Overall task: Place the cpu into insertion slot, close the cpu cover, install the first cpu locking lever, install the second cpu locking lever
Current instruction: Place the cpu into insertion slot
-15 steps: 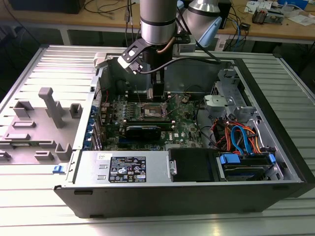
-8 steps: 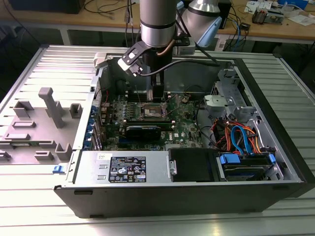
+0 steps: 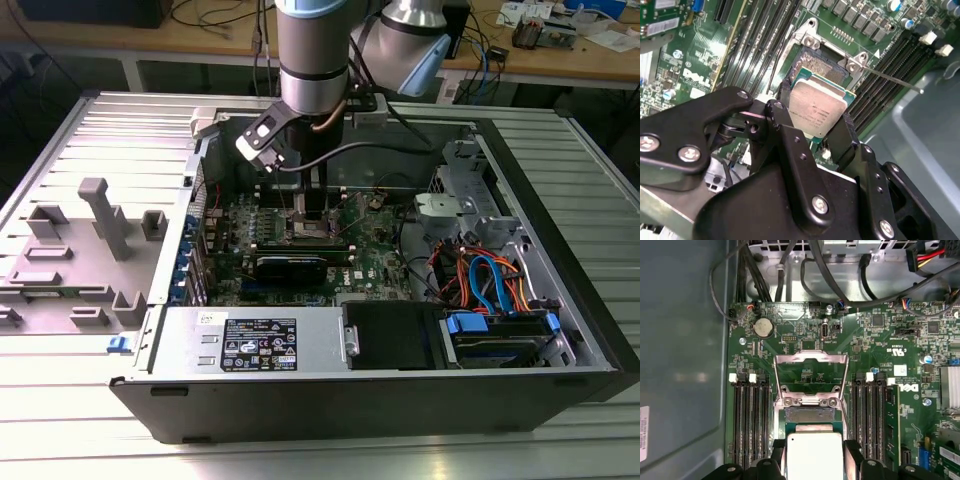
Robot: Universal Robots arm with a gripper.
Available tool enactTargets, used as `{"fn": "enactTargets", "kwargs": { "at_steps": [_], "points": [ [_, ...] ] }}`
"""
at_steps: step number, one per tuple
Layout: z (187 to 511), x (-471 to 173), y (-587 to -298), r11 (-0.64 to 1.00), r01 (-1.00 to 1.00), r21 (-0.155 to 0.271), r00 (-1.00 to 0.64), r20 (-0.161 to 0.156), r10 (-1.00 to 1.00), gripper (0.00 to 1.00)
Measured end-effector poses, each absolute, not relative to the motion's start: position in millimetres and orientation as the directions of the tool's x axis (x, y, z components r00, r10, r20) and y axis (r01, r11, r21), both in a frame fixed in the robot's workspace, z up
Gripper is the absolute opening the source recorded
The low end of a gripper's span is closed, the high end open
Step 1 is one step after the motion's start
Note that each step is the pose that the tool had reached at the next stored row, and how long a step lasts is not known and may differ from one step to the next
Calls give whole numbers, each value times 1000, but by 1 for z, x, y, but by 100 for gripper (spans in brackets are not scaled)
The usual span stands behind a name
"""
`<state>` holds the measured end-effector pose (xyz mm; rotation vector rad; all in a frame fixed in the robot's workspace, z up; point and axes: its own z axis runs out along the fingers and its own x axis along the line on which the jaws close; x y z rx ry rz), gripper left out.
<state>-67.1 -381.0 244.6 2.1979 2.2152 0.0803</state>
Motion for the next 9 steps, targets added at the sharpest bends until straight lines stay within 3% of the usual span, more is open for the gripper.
{"fn": "enactTargets", "kwargs": {
  "at_steps": [9],
  "points": [
    [236,-67,-381,7,999,51,-8,22,1000,55]
  ]
}}
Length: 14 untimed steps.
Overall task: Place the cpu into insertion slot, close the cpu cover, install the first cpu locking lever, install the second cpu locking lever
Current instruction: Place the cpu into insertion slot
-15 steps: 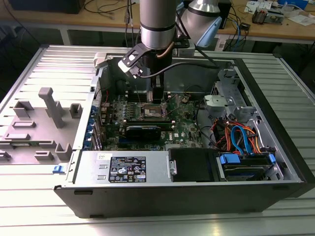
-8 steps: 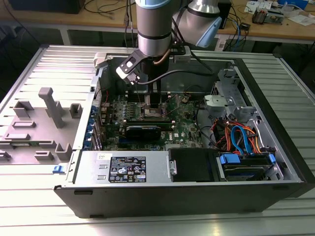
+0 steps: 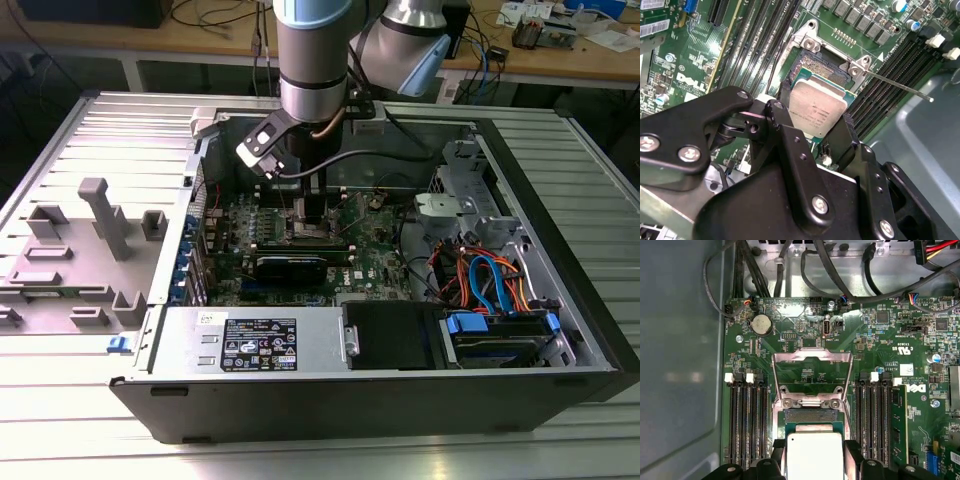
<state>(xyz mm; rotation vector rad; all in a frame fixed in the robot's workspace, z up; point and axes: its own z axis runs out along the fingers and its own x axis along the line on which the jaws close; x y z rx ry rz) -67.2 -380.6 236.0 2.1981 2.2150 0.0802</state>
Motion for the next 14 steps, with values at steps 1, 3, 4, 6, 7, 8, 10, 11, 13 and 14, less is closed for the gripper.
{"fn": "enactTargets", "kwargs": {
  "at_steps": [1,3,4,6,7,8,10,11,13,14],
  "points": [
    [236,-67,-381,7,999,51,-8,22,1000,55],
    [234,-67,-381,7,999,52,-8,22,1000,55],
    [233,-67,-381,7,999,52,-8,22,1000,55],
    [230,-67,-380,7,999,53,-8,22,1000,55],
    [228,-67,-380,7,999,53,-8,22,1000,55],
    [225,-67,-380,7,999,53,-8,22,1000,55],
    [221,-67,-380,7,999,53,-8,22,1000,55],
    [219,-67,-380,7,999,53,-8,22,1000,55],
    [212,-67,-379,7,999,53,-8,24,1000,55],
    [210,-67,-379,7,999,53,-8,25,1000,55]
  ]
}}
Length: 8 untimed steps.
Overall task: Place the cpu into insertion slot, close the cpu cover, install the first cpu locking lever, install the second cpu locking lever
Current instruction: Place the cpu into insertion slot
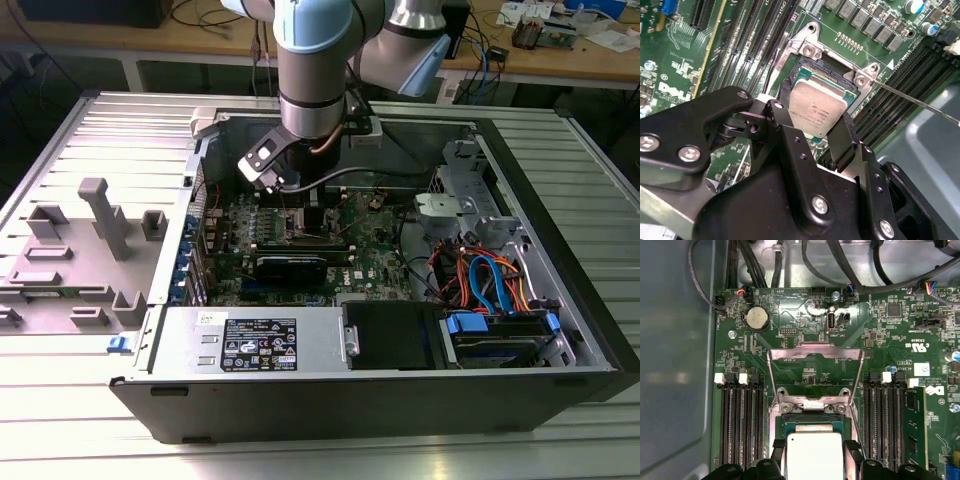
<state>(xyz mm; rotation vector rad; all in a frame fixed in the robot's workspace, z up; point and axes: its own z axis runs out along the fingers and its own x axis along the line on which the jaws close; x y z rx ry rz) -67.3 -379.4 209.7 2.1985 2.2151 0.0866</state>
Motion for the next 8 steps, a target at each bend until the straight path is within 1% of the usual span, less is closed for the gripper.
{"fn": "enactTargets", "kwargs": {
  "at_steps": [8],
  "points": [
    [203,-67,-379,7,999,53,-8,25,1000,55]
  ]
}}
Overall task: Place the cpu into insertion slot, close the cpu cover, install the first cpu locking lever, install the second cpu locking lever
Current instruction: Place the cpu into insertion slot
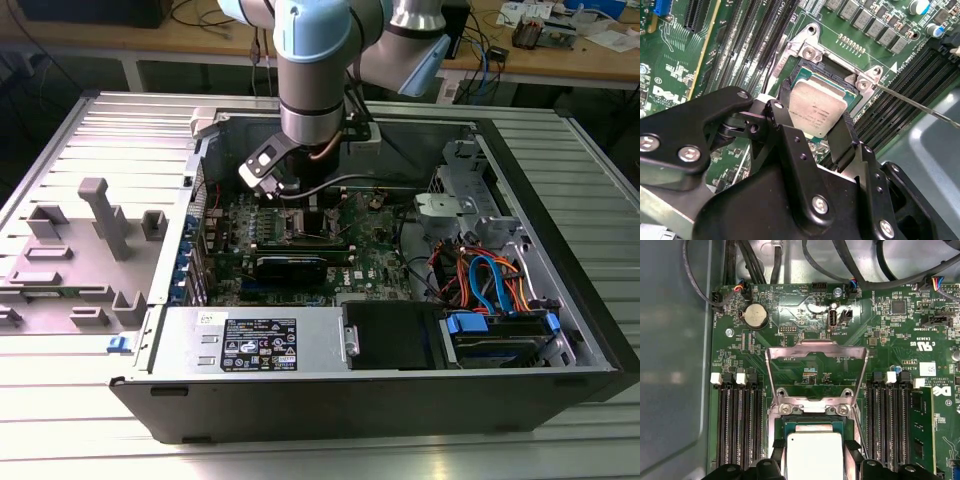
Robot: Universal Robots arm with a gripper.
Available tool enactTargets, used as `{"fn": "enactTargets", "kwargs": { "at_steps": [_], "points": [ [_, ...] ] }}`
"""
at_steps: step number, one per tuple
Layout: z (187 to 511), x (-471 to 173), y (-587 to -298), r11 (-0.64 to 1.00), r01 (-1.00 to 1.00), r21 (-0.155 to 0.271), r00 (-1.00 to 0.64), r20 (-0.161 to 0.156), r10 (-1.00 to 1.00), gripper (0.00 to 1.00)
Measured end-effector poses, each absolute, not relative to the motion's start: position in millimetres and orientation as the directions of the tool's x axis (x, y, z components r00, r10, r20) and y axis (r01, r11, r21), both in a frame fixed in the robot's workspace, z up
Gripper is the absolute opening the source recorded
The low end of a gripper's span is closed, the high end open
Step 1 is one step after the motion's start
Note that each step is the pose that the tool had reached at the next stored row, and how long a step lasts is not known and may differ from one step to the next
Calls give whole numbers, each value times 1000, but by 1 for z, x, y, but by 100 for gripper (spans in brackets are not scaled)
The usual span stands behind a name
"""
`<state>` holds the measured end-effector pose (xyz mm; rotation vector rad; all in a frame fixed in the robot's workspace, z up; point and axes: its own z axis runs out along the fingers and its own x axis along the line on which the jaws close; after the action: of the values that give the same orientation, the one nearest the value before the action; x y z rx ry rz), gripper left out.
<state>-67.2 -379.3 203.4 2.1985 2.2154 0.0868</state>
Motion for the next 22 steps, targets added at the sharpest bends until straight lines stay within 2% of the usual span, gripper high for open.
{"fn": "enactTargets", "kwargs": {
  "at_steps": [22],
  "points": [
    [197,-68,-378,-15,998,53,14,25,1000,55]
  ]
}}
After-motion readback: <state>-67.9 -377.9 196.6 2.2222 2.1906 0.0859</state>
